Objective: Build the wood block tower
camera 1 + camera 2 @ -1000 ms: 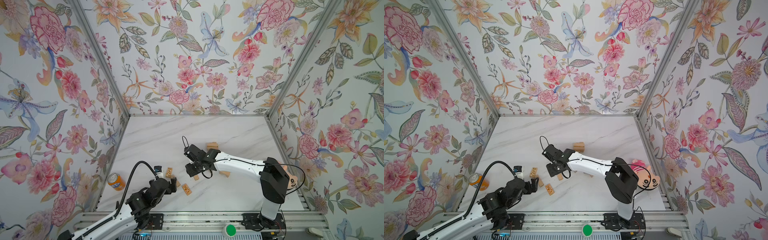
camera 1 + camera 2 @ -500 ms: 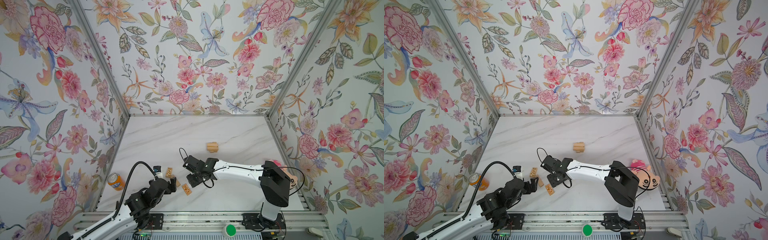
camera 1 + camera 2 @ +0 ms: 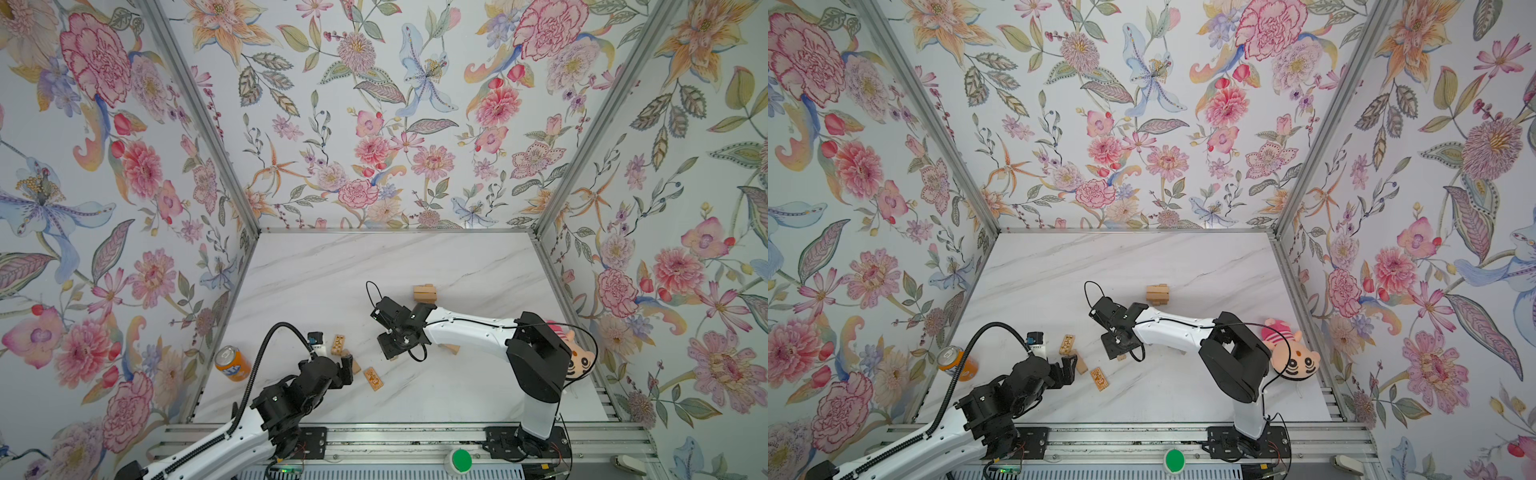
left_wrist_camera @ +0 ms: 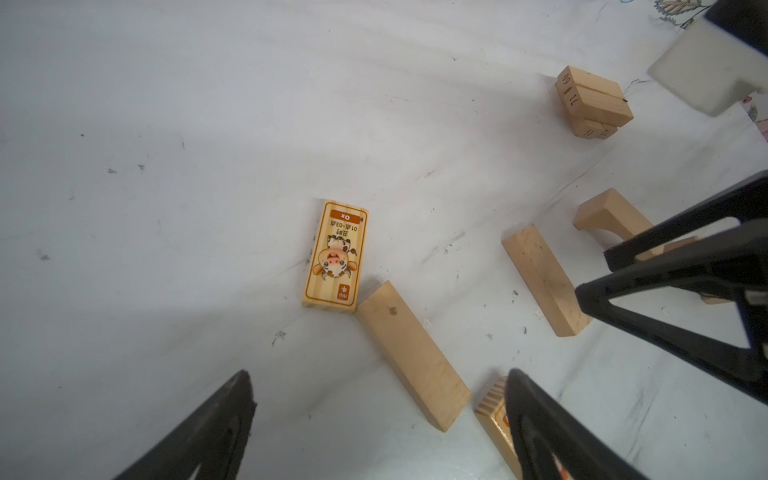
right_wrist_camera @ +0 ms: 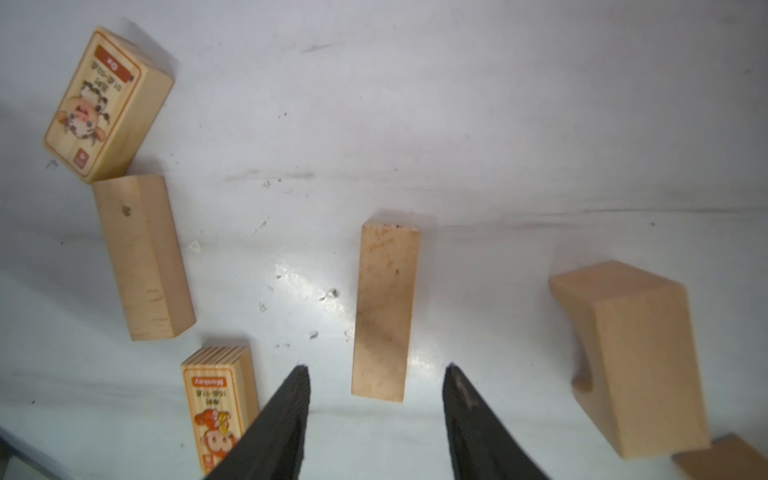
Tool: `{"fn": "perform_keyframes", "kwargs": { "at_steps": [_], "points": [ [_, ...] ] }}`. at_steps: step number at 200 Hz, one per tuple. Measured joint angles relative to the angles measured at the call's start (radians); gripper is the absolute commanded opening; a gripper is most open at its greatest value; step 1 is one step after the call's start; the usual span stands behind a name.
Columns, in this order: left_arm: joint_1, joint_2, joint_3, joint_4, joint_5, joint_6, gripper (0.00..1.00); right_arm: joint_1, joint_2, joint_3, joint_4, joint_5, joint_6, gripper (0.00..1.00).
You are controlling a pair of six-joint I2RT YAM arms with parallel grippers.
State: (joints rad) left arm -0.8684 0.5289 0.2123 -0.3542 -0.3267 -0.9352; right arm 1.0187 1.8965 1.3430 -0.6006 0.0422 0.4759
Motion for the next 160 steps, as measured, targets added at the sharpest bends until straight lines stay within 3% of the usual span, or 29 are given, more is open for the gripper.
{"fn": "perform_keyframes", "kwargs": {
  "at_steps": [66,132,160],
  "points": [
    [0.019,0.055,0.017,0.03,-0.003,0.027,0.97,-0.02,0.082,0.04,-0.001,-0.029,-0.014,0.46],
    [0.042,0.06,0.018,0.047,0.001,0.051,0.97,-0.037,0.128,0.083,-0.016,-0.032,-0.025,0.28],
    [0.051,0.059,0.018,0.054,0.005,0.062,0.98,-0.042,0.128,0.095,-0.023,-0.03,-0.026,0.26]
  ]
}}
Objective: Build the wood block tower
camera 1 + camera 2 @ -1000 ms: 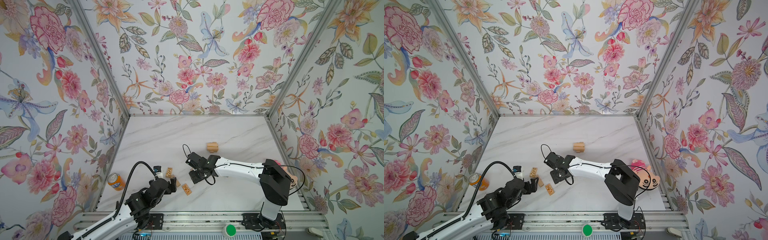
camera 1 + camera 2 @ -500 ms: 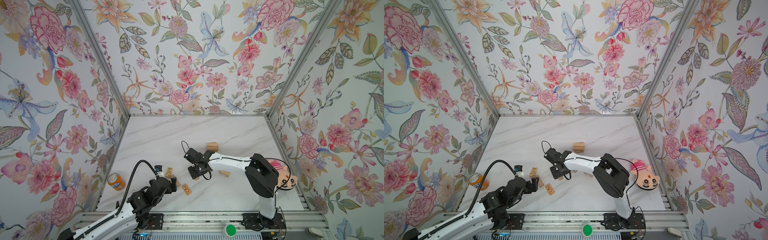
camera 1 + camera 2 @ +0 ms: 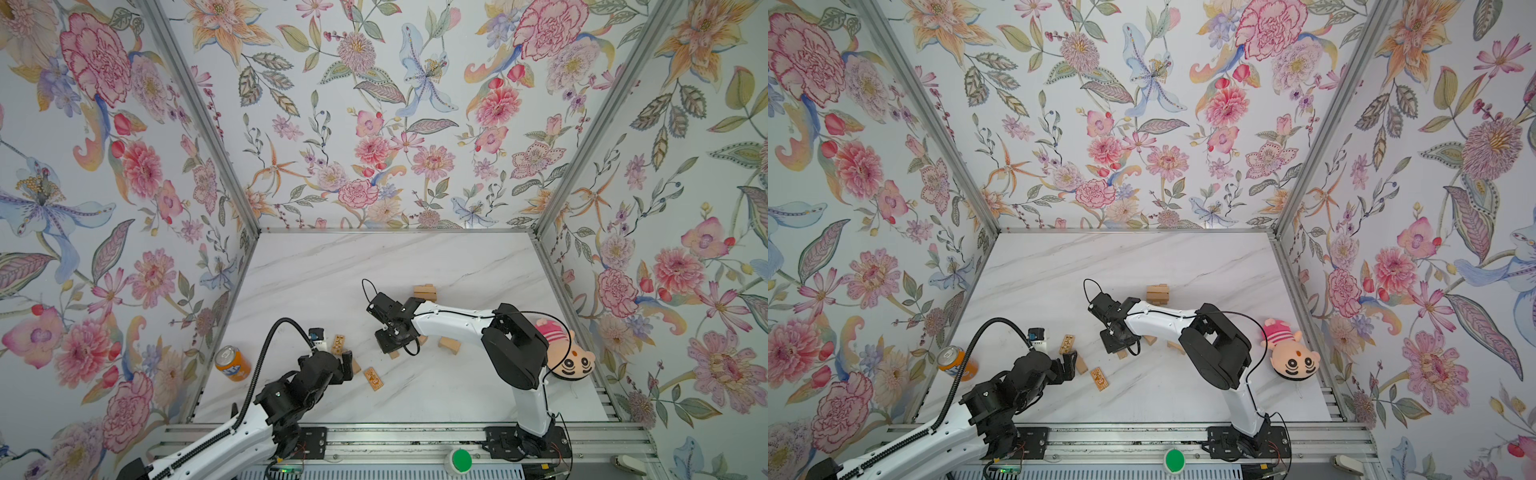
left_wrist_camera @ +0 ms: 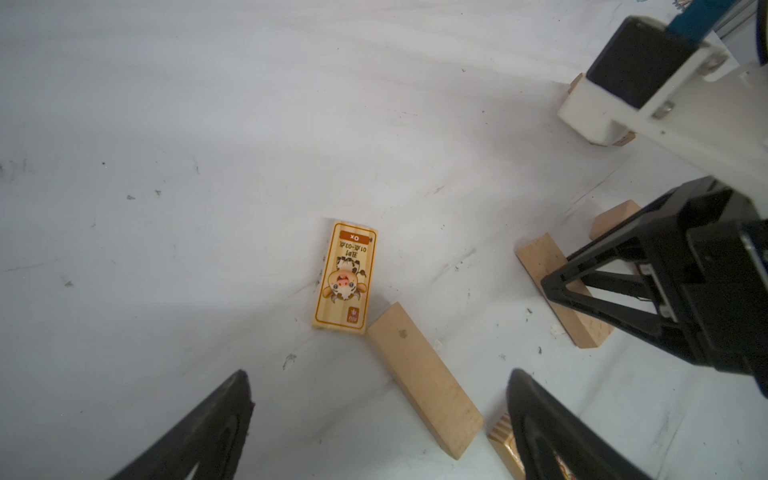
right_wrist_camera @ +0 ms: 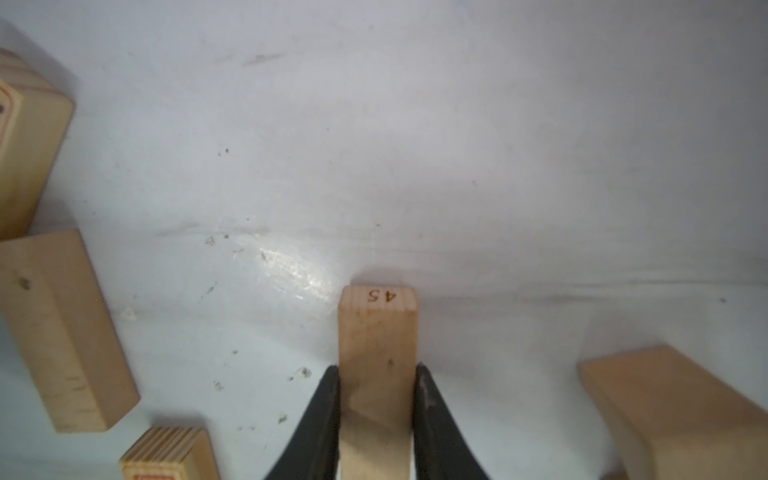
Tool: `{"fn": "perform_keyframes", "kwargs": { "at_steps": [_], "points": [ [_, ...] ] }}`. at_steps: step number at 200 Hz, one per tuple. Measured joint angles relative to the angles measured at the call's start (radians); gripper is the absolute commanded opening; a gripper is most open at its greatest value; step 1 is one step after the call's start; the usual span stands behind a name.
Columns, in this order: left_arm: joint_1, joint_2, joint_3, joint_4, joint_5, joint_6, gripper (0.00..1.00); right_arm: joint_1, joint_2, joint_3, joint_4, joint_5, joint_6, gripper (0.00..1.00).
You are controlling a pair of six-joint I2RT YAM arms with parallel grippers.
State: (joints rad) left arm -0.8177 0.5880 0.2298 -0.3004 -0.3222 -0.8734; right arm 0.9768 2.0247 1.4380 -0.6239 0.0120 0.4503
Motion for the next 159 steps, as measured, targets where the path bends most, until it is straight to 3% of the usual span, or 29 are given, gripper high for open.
{"fn": "perform_keyframes", "kwargs": {
  "at_steps": [83,159],
  "points": [
    [0.021,0.025,0.087,0.01,0.0,0.06,0.99,-0.026,-0.013,0.103,-0.049,0.021,-0.001,0.25],
    [0.096,0.146,0.196,0.058,0.024,0.153,0.99,-0.195,-0.04,0.19,-0.082,0.068,-0.001,0.25]
  ]
}}
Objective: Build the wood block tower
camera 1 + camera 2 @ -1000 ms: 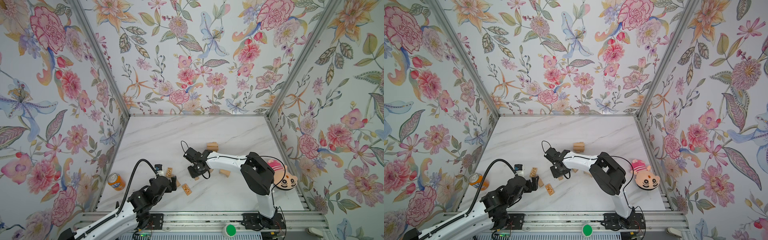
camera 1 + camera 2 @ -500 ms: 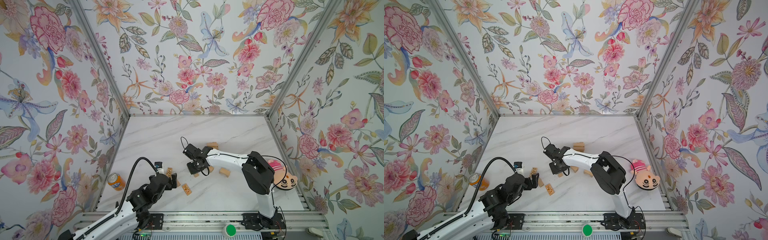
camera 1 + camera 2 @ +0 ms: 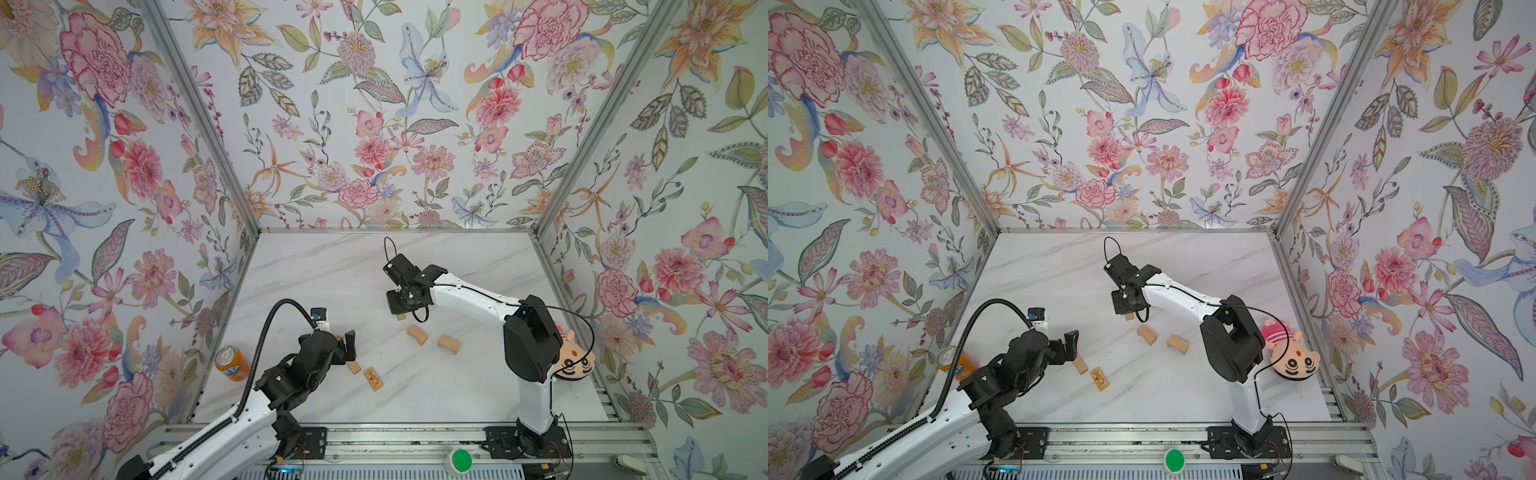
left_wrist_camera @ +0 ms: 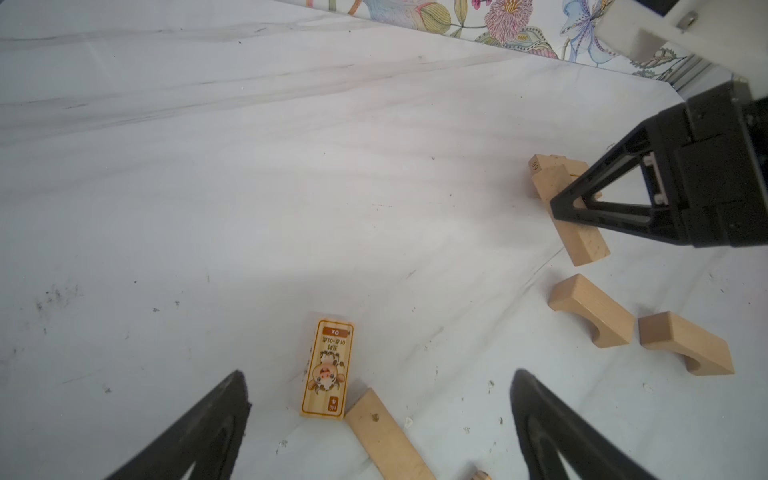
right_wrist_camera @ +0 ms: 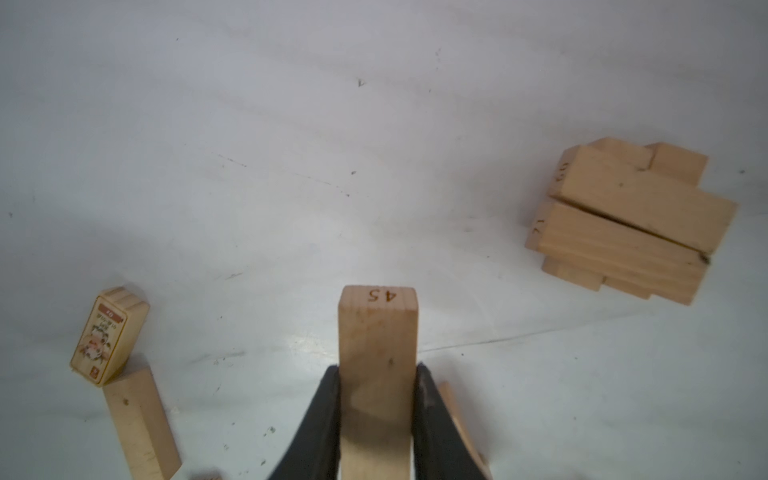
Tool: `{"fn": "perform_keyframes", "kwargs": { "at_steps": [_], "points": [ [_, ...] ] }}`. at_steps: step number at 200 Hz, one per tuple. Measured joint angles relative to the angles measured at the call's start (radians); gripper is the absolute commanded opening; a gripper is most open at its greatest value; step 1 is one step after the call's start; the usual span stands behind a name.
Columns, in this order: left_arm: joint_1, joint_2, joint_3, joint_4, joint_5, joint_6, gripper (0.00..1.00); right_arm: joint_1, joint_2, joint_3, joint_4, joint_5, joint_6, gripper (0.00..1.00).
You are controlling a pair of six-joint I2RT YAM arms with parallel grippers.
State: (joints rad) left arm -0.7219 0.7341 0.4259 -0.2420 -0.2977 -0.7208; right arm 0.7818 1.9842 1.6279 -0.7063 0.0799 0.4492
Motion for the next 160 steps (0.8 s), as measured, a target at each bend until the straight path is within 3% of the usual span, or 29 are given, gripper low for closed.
{"fn": "perform_keyframes", "kwargs": {
  "at_steps": [90,160],
  "points": [
    [0.064,0.222,0.138,0.129,0.108,0.082,0.99,-0.198,0.041,0.08,-0.015,0.008,-0.001,0.25],
    [0.089,0.272,0.148,0.162,0.162,0.094,0.99,-0.22,0.127,0.093,-0.016,0.006,-0.001,0.25]
  ]
}}
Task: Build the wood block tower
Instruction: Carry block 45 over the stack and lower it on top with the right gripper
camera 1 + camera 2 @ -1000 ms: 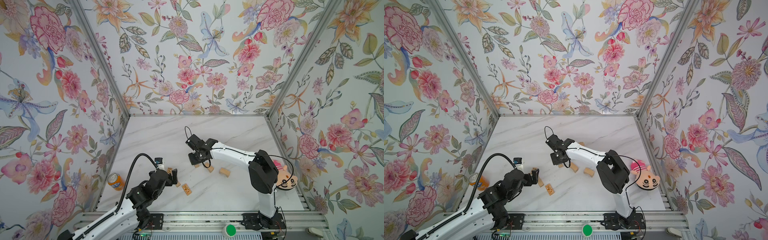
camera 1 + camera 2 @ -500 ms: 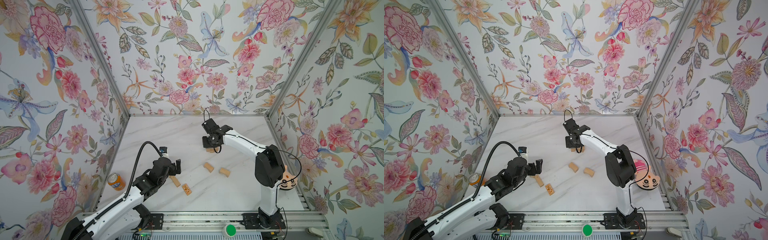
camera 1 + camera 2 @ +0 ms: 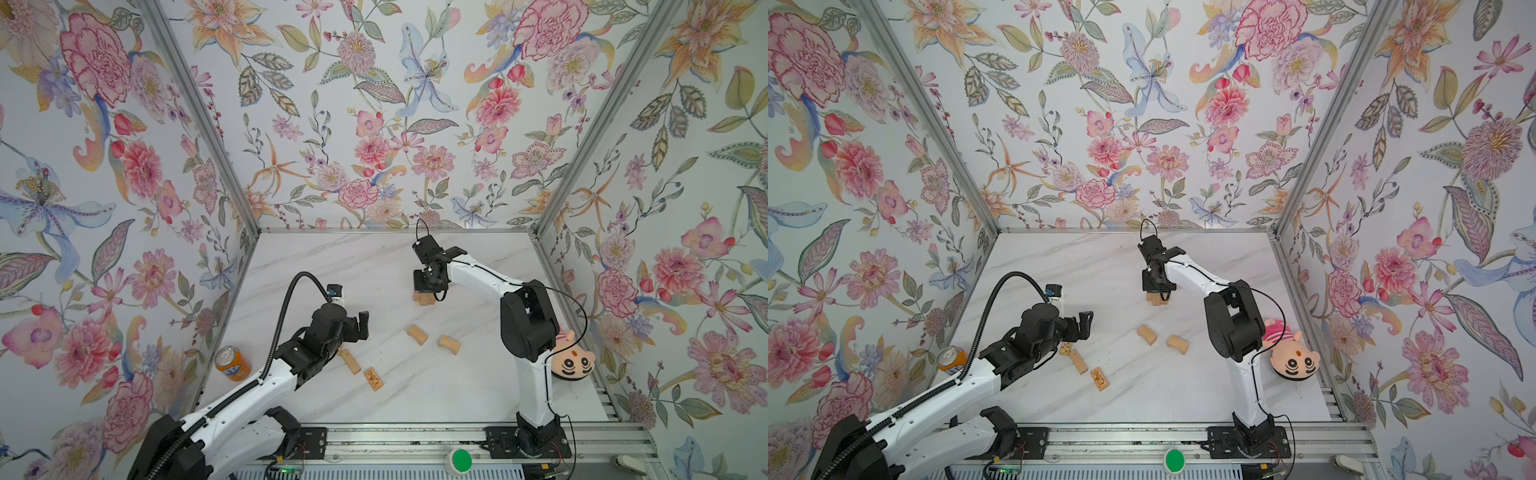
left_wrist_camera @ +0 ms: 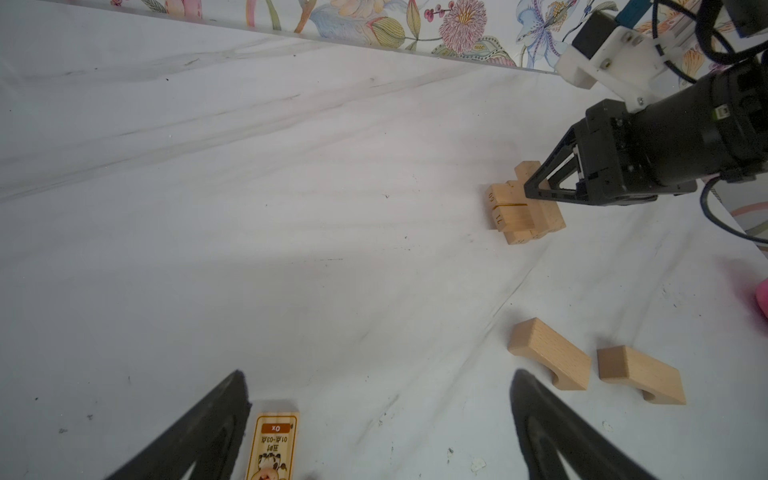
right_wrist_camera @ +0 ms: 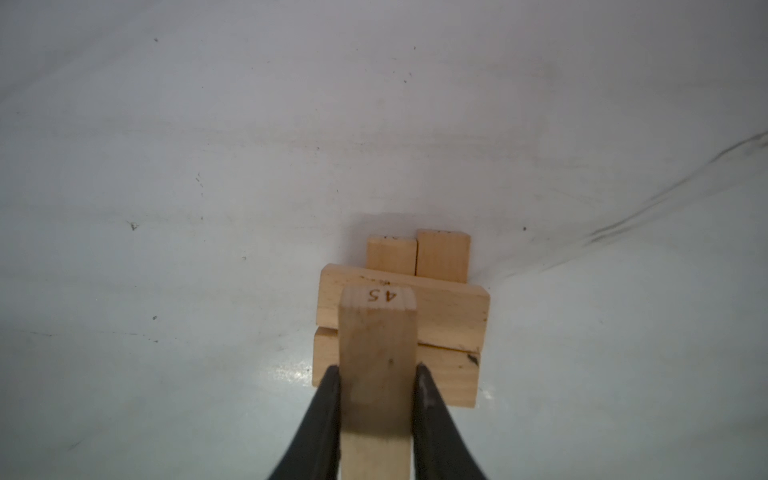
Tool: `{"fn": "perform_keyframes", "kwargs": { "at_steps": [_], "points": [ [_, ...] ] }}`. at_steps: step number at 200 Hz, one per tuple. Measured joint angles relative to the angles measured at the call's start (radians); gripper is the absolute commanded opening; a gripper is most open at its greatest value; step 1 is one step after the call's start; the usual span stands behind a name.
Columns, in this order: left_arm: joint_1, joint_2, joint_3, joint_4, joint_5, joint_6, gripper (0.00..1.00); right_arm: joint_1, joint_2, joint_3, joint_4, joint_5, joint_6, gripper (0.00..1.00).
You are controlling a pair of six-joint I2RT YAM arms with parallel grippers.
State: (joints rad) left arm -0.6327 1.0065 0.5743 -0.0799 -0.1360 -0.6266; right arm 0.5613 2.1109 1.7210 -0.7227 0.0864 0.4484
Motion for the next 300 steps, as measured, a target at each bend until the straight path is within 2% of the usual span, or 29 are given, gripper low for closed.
{"fn": "perform_keyframes", "kwargs": {
  "at_steps": [300],
  "points": [
    [0.039,0.016,0.0,0.015,0.032,0.018,0.99,-0.021,0.049,0.027,0.0,-0.038,-0.007,0.28]
  ]
}}
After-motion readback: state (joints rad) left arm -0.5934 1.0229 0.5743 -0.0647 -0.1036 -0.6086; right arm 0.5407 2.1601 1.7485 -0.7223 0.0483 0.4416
